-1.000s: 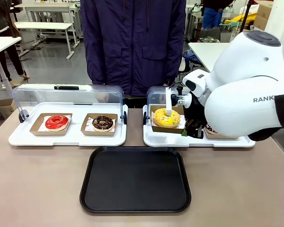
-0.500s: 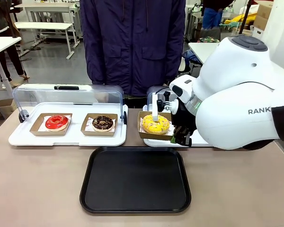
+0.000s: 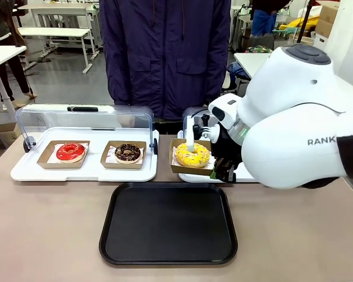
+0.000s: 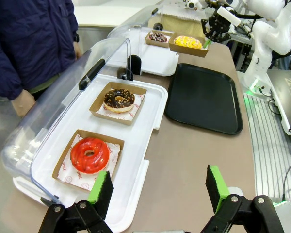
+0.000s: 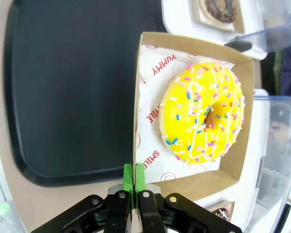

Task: Move the third donut from the left to the tray.
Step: Pick up the Paper togo box containing the Donut indicated by the person and place it on the Handle tray.

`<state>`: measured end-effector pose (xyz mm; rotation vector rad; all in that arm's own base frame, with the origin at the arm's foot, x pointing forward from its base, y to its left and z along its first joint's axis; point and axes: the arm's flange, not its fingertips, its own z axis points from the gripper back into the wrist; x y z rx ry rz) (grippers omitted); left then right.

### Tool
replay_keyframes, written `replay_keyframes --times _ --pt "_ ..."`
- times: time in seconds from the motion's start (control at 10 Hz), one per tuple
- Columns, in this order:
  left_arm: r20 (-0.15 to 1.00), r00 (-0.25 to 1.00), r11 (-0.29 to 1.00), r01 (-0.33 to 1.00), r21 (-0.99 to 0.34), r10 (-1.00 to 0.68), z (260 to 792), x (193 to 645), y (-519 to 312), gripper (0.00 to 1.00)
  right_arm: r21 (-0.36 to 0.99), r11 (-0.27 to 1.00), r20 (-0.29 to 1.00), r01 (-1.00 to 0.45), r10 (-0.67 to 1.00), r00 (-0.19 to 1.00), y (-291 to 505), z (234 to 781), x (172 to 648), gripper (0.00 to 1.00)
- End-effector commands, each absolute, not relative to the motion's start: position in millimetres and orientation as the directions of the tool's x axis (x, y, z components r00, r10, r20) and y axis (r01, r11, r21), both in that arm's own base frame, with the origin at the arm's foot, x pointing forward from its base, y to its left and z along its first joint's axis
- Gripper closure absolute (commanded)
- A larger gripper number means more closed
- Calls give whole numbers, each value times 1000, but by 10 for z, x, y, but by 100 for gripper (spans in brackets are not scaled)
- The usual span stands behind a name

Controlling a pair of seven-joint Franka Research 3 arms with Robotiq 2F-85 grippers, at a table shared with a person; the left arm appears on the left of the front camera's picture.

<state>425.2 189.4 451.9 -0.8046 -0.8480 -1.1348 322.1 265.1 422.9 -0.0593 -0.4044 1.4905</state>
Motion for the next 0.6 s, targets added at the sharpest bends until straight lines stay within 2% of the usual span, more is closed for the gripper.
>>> replay_keyframes --times 0.0,0.5 --pt "881 203 228 967 -112 -427 4535 4235 1882 0 -326 171 213 -930 972 104 2813 4045 2827 98" --pt "881 203 228 967 -112 -427 4535 4235 1882 0 -247 126 153 -961 984 90 2948 3691 2516 98"
